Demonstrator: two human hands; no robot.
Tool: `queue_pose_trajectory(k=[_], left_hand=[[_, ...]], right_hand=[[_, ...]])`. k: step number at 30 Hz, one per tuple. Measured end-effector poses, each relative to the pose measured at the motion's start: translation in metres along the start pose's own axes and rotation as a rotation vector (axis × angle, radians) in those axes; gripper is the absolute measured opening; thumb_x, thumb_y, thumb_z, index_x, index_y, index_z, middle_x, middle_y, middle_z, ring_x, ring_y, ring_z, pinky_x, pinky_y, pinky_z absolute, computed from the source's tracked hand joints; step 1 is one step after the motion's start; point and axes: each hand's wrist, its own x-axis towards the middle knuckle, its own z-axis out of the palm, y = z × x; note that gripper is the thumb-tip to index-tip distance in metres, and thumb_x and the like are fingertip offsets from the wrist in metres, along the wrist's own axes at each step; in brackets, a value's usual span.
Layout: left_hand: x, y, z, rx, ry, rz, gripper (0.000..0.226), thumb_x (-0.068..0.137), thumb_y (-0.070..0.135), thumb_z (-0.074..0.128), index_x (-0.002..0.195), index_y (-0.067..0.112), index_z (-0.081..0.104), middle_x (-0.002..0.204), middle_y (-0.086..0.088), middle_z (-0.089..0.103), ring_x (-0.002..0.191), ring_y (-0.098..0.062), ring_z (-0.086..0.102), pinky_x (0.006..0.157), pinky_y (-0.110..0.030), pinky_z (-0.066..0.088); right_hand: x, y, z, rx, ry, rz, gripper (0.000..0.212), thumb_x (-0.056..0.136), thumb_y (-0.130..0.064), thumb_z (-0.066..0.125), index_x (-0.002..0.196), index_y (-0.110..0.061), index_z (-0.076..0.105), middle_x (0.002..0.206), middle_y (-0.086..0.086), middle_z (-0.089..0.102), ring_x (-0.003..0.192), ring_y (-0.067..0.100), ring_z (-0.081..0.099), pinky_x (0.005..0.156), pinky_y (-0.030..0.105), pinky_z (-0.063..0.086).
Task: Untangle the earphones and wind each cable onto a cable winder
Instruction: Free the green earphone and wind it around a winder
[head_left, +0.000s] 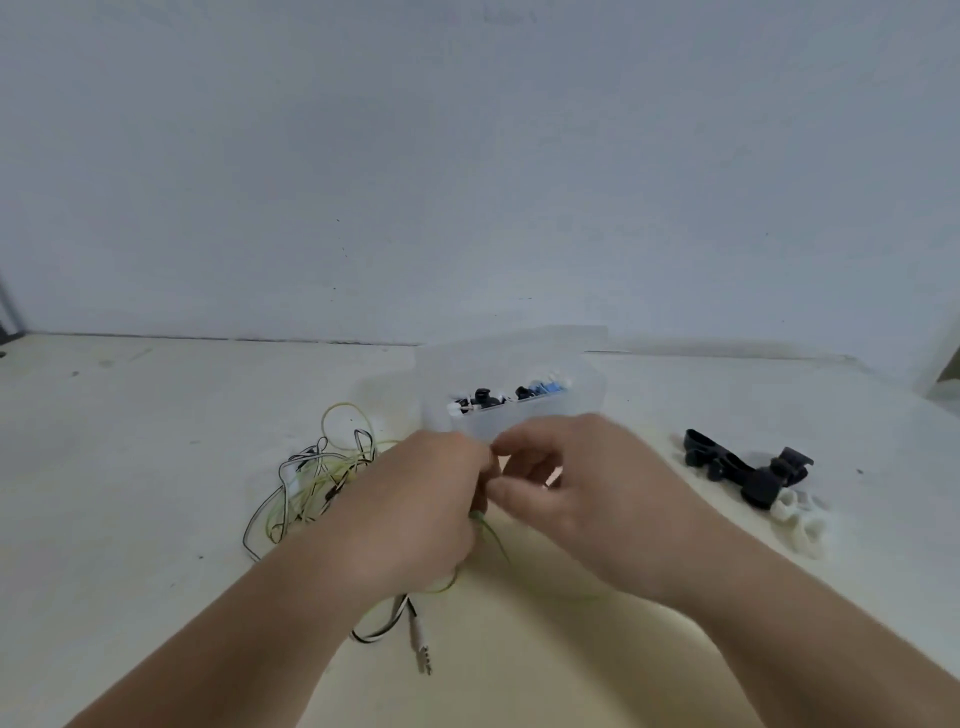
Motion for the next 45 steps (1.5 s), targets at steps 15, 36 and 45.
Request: queue_pose_trajectory(k=[15, 36, 45], left_hand=[[0.004, -0.021, -0.009, -0.198, -0.019, -0.046, 0.021, 0.074, 0.02, 0.075, 0.085, 0.033, 0.063, 0.076, 0.019, 0.068, 0.069, 0.003, 0.061, 0.067, -0.023, 0.053], [0.002, -0.016, -0.023, -0.296, 0.158, -0.007, 0.02, 0.069, 0.037, 0.087, 0.079, 0.04, 0.07, 0.081, 0.021, 0.065, 0.064, 0.004, 0.056, 0.063, -0.028, 0.046], [0.0, -0.018, -0.028, -0.399, 0.169, 0.096, 0.021, 0.068, 0.044, 0.082, 0.08, 0.035, 0.068, 0.088, 0.016, 0.067, 0.08, -0.006, 0.062, 0.079, -0.036, 0.051]], right_hand=[[0.006, 0.005, -0.029, 1.022, 0.265, 0.131, 0.034, 0.098, -0.008, 0.048, 0.066, -0.011, 0.058, 0.088, 0.01, 0.075, 0.072, 0.022, 0.069, 0.064, 0.03, 0.049], [0.003, 0.019, -0.024, 0.038, -0.054, 0.092, 0.03, 0.079, -0.05, 0.074, 0.108, -0.045, 0.067, 0.083, -0.009, 0.059, 0.065, -0.002, 0.052, 0.065, 0.019, 0.041], [0.003, 0.008, -0.019, 0.321, 0.124, 0.1, 0.022, 0.091, -0.022, 0.065, 0.072, -0.016, 0.073, 0.057, 0.016, 0.044, 0.039, 0.007, 0.025, 0.042, 0.018, 0.023]])
